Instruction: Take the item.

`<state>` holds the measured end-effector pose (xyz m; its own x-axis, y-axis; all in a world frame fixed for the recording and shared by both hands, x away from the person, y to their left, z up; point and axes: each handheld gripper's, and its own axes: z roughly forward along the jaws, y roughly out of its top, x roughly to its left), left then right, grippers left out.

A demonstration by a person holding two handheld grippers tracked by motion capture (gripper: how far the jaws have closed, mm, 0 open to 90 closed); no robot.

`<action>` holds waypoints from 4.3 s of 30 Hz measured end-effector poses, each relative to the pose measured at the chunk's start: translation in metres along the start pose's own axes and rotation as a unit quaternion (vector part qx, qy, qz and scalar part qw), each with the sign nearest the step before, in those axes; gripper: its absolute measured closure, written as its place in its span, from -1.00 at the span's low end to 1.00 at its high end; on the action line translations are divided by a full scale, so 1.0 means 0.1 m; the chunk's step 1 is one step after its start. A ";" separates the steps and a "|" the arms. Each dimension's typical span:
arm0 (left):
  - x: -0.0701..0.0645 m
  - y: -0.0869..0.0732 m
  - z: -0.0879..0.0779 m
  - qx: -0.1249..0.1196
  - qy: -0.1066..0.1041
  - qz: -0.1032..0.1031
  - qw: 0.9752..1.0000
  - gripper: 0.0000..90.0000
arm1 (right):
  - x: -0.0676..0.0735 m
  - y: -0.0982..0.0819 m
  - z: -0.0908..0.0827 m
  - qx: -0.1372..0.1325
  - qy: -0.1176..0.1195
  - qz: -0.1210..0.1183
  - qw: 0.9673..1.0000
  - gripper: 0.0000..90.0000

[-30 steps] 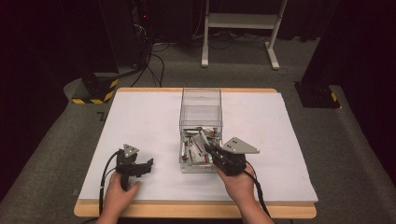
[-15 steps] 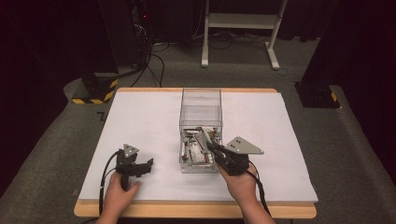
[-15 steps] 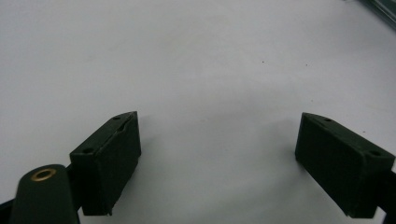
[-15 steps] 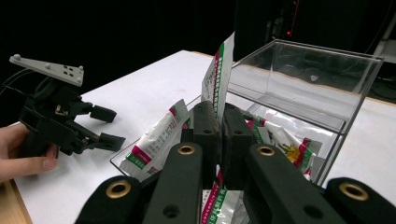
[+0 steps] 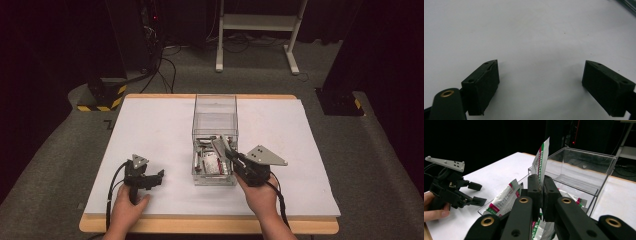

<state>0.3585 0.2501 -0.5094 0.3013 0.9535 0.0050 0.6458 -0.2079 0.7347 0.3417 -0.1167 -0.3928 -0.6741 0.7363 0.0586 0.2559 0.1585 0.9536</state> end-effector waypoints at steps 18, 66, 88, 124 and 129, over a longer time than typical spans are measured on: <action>0.00 0.00 0.00 0.000 0.000 0.000 1.000 -0.68 | -0.23 0.06 -0.14 -0.025 -0.036 0.012 0.999 0.94; 0.00 0.00 0.00 0.000 0.001 -0.001 1.000 -0.68 | -1.05 -0.26 -0.05 0.021 -0.159 0.049 0.986 0.94; 0.00 0.00 0.00 0.000 0.000 0.000 1.000 -0.68 | -1.32 -0.55 0.15 0.077 -0.177 0.082 0.978 0.94; 0.00 0.00 0.00 0.000 0.000 0.000 1.000 -0.68 | -1.60 -0.68 0.02 0.096 -0.234 0.120 0.960 0.53; 0.00 0.00 0.00 0.000 0.000 0.000 1.000 -0.68 | -1.61 -0.68 -0.02 0.092 -0.235 0.122 0.960 0.52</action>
<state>0.3584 0.2500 -0.5093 0.3004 0.9538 0.0049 0.6461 -0.2072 0.7345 0.4309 -0.2473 -0.4662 -0.2030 0.9747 0.0932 0.5142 0.0251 0.8573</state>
